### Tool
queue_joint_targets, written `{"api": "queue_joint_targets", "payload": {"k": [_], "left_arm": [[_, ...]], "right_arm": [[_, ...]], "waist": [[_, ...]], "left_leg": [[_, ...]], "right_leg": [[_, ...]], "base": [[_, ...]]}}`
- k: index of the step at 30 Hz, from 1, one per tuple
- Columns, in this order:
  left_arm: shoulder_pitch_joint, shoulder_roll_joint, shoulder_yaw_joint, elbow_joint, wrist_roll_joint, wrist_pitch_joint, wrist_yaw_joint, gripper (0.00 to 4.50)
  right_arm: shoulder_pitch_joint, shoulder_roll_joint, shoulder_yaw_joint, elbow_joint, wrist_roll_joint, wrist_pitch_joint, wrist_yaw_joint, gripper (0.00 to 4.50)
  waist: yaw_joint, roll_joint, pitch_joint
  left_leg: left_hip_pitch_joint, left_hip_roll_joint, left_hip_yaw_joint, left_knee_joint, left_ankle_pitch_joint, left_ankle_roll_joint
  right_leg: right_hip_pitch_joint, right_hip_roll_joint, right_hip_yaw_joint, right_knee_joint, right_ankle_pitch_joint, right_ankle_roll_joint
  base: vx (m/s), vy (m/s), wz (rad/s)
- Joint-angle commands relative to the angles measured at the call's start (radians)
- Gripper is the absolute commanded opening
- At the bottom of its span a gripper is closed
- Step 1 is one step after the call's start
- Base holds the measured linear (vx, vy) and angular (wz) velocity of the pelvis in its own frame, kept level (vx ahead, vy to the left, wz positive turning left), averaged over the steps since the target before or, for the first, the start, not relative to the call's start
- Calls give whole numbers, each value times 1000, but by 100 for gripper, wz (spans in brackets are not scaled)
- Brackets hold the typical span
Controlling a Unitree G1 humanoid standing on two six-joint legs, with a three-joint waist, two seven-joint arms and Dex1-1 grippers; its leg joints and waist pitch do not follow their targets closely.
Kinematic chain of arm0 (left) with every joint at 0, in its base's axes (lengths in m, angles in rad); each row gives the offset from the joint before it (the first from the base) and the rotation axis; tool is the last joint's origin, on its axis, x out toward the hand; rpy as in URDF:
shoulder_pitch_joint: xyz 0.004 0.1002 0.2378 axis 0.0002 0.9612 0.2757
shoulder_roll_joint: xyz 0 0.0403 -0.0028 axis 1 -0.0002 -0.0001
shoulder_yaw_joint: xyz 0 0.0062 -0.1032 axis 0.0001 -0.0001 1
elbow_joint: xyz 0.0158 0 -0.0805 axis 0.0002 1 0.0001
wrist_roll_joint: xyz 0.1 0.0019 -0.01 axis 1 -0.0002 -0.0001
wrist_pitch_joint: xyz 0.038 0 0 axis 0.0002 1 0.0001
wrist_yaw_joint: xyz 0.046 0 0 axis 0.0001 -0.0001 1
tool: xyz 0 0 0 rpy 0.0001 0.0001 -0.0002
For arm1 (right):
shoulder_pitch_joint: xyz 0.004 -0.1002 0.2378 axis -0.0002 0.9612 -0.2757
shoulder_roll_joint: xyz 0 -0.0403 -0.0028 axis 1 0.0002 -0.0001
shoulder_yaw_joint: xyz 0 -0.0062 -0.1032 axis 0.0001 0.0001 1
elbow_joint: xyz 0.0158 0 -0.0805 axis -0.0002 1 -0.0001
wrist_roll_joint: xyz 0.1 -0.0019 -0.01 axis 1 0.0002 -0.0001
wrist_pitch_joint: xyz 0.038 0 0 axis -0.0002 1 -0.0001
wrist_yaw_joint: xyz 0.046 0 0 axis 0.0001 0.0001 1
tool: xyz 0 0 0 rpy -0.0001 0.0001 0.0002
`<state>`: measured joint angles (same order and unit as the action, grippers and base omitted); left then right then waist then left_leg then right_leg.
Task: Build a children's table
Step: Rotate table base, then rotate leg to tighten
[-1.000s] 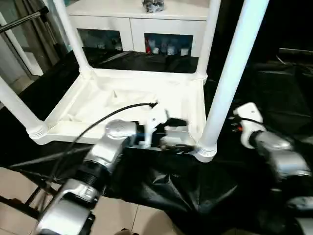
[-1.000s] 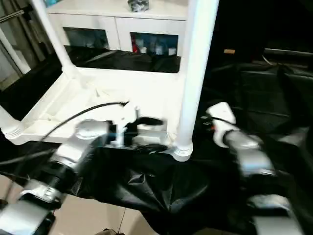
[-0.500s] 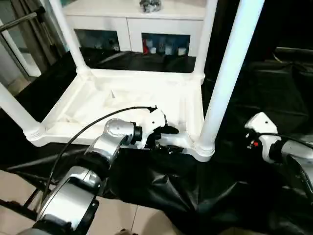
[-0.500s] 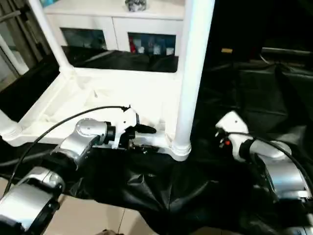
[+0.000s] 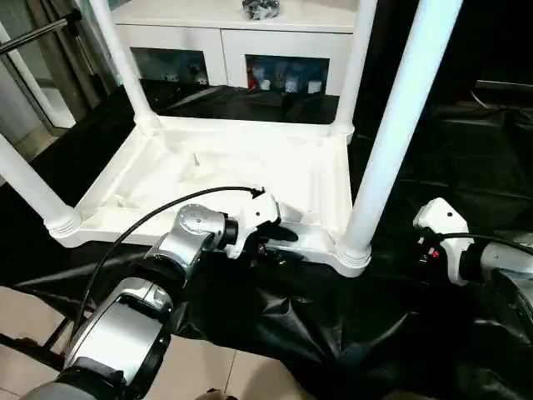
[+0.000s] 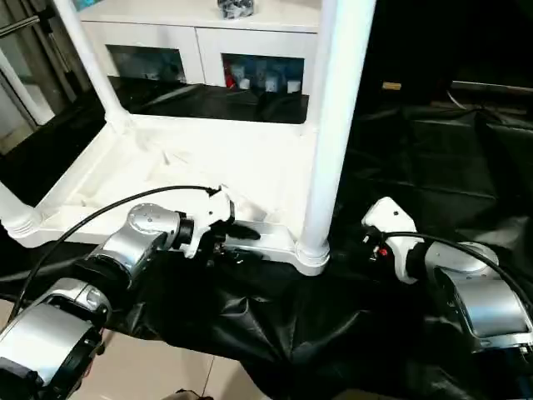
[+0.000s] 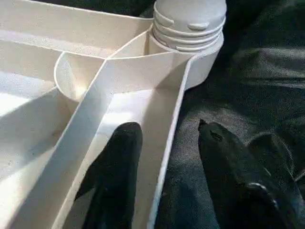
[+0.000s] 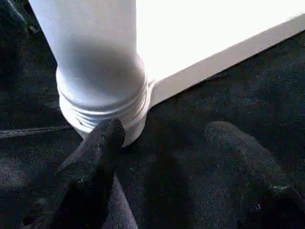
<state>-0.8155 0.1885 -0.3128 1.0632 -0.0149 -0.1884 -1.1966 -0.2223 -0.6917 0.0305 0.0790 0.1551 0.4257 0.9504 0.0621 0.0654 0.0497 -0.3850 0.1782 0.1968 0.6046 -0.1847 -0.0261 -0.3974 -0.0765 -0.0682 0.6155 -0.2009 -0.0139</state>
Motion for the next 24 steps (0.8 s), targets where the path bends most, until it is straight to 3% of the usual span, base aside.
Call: {"api": "queue_joint_targets", "payload": {"k": [1, 9, 10, 11, 12, 18, 24], "left_arm": [[-33, -8, -6, 22, 32, -30, 13, 189], [-78, -46, -28, 83, 78, -53, 47, 126], [-84, -50, -31, 93, 85, -52, 45, 111], [-86, -51, -31, 98, 88, -51, 44, 111], [-91, -53, -34, 107, 98, -52, 42, 100], [-107, -55, -44, 136, 128, -53, 44, 49], [-121, -40, -48, 159, 159, -48, 21, 10]], "right_arm": [[7, -14, 14, -25, 6, 7, 13, 352], [21, -23, 19, -55, 8, 27, 23, 428], [24, -26, 21, -58, 9, 28, 25, 437], [24, -28, 22, -58, 9, 28, 26, 437], [26, -30, 22, -58, 9, 27, 29, 445], [31, -35, 23, -66, 11, 32, 36, 450], [34, -31, 32, -81, 21, 39, 40, 450]], "waist": [[4, -21, -72], [4, -21, -75], [4, -15, -74], [2, -19, -74], [2, -15, -74], [0, -16, -74], [-1, -17, -76]], "left_leg": [[14, 49, -26, -50, -124, 127], [11, 49, -28, -49, -113, 136], [12, 49, -28, -49, -114, 136], [11, 48, -28, -49, -118, 135], [11, 48, -29, -49, -118, 135], [12, 47, -28, -49, -133, 131], [8, 47, -30, -47, -109, 144]], "right_leg": [[61, -71, 42, -79, -100, -247], [65, -72, 42, -76, -53, -250], [65, -72, 41, -76, -54, -252], [67, -72, 41, -77, -54, -254], [66, -72, 40, -77, -55, -255], [66, -72, 39, -83, -98, -244], [68, -73, 39, -77, -67, -243]], "base": [[0, 0, 0], [0, 0, 0], [0, 0, 0], [0, 0, 0], [0, 0, 0], [0, 0, 0], [0, 0, 0]]}}
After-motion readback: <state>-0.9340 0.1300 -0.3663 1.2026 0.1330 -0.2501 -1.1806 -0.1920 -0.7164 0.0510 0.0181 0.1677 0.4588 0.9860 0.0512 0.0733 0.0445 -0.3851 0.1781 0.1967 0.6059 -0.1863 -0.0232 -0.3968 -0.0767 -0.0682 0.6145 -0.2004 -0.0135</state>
